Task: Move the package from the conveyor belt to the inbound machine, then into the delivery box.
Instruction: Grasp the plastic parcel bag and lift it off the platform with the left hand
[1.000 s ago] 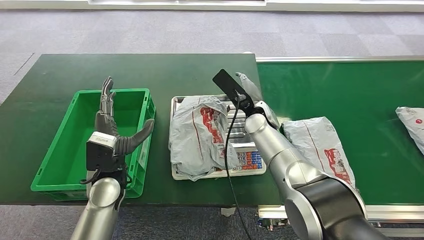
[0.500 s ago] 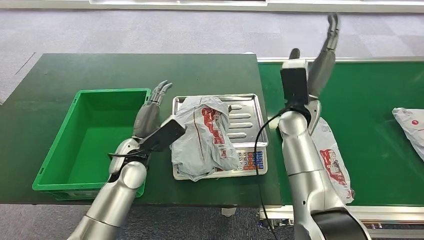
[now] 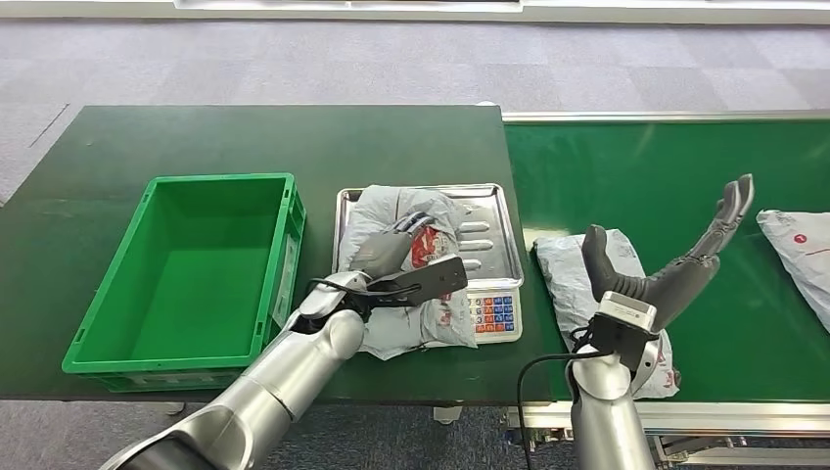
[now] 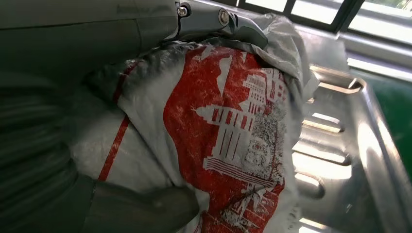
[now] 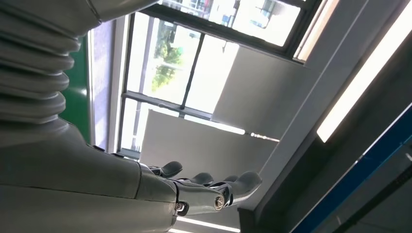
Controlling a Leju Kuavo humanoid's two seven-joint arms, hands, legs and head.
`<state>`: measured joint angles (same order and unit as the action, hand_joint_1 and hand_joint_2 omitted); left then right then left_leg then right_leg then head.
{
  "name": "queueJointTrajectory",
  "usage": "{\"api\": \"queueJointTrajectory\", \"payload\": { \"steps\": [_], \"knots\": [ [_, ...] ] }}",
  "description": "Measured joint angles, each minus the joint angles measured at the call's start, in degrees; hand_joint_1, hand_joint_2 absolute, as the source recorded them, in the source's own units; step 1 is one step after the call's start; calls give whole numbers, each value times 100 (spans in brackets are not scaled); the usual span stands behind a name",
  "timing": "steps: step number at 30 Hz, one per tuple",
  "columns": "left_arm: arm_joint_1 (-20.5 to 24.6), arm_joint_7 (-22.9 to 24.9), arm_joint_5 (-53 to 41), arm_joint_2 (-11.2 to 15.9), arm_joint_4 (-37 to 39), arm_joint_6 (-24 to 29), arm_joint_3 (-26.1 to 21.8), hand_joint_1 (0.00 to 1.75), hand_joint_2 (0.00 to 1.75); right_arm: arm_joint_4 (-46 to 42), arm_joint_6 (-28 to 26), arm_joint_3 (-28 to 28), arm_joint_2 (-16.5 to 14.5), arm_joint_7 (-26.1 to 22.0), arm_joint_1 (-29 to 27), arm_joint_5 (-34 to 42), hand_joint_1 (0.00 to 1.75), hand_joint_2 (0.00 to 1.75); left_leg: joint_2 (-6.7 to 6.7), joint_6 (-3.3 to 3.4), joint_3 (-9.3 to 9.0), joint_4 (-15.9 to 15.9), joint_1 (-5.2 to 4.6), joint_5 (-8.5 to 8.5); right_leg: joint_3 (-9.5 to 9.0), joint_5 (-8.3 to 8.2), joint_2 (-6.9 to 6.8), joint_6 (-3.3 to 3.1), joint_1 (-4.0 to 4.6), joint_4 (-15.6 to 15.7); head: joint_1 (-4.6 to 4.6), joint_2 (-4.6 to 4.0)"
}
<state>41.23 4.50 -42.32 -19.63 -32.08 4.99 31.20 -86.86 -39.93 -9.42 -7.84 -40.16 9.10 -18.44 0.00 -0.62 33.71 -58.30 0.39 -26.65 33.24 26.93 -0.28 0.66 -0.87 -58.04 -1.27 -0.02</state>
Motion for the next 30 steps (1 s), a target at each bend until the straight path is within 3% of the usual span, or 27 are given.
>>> {"api": "queueJointTrajectory", "payload": {
  "steps": [3, 8, 19, 25, 30],
  "knots": [
    [167, 384, 374, -64, 258, -46, 640, 175, 175, -180, 0, -39, -38, -2, -153, 17, 0, 175, 1, 0, -1, 0, 0, 0, -3, 0, 1, 0, -1, 0, 0, -1],
    [426, 502, 709, -102, 579, -46, 1337, 175, 175, -316, 0, -84, -64, 1, -201, 159, 0, 175, -1, 2, -17, 0, 0, 1, -24, 0, -2, 1, -1, 0, 0, 0],
    [711, 667, 811, -130, 896, -50, 1915, 175, 175, -416, 0, -88, -63, 1, -215, 284, 0, 175, 0, 2, -49, 0, 0, 4, -57, -1, -1, 1, 0, 0, 0, 0],
    [896, 171, 1179, -93, 1127, 912, 1894, 175, 175, -422, 9, -90, -62, 1, -253, 310, 0, 175, 0, 0, -46, 0, 0, 10, -50, -3, 1, 0, 2, 0, 1, 0],
    [1172, -580, 1319, 197, 959, 1999, 1409, 175, 175, -422, 31, -89, -54, 1, -398, 235, 0, 175, 1, -2, -35, 2, 1, 16, -36, -5, 5, -1, 3, -3, 1, 0]
  ]
}}
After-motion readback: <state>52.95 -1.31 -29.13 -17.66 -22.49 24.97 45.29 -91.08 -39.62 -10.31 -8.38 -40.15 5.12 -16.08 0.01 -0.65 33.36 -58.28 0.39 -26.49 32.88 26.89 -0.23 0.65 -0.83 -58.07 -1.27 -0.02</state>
